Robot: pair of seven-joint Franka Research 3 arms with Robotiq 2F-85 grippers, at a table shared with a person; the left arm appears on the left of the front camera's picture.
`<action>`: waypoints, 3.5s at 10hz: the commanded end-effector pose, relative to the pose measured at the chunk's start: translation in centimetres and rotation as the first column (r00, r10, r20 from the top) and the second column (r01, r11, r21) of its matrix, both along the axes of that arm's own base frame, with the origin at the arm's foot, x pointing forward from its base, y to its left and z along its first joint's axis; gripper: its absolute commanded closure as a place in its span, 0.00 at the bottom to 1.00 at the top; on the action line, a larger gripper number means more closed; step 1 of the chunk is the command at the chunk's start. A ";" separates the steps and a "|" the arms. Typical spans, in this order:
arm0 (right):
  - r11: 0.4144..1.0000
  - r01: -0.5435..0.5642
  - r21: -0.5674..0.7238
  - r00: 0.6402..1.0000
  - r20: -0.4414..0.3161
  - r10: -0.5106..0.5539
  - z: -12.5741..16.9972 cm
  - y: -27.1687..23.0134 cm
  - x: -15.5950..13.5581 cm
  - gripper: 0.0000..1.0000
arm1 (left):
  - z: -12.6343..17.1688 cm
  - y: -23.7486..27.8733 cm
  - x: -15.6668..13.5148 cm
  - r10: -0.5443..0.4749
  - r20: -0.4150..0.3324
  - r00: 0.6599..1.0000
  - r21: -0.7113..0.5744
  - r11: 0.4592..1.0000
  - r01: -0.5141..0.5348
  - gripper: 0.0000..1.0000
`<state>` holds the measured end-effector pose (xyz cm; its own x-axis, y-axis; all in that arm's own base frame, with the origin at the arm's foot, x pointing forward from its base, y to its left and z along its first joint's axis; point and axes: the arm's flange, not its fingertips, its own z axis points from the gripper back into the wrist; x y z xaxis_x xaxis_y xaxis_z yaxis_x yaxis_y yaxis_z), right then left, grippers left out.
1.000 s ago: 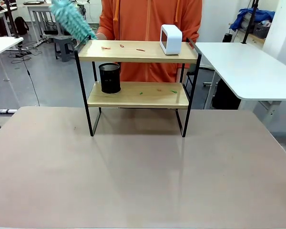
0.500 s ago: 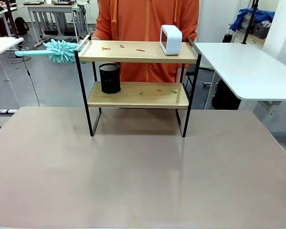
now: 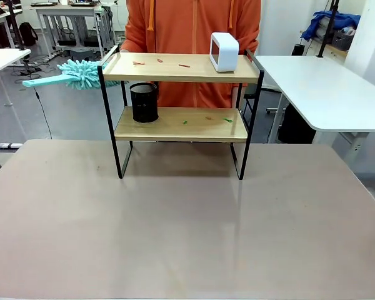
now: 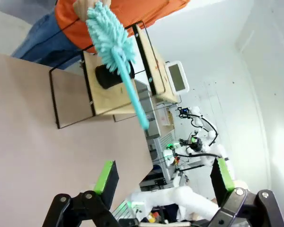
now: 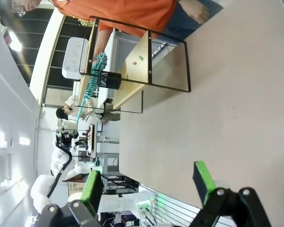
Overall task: Clean the shelf.
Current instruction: Pick up the Duster from the human.
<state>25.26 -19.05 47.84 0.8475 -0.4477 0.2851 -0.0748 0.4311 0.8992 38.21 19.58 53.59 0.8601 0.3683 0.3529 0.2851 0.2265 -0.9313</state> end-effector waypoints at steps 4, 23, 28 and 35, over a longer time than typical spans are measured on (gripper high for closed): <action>1.000 -0.008 0.000 0.999 0.035 0.007 0.1 0.0 0.2 0.00 | 0.5 -5.1 15.3 -0.111 -0.278 0.954 -0.017 0.994 0.111 0.00; 1.000 -0.008 0.000 0.999 0.035 0.007 0.1 0.0 0.2 0.00 | -2.8 -14.0 16.5 -0.271 -0.335 0.903 0.044 0.952 0.302 1.00; 1.000 -0.008 0.000 0.999 0.035 0.007 0.1 0.0 0.2 0.00 | -2.0 -13.6 15.2 -0.271 -0.304 0.913 0.066 0.950 0.304 1.00; 1.000 -0.008 0.000 0.999 0.035 0.007 0.1 0.0 0.2 0.00 | -0.3 -3.4 -10.2 -0.417 -0.206 0.885 0.503 0.731 0.461 1.00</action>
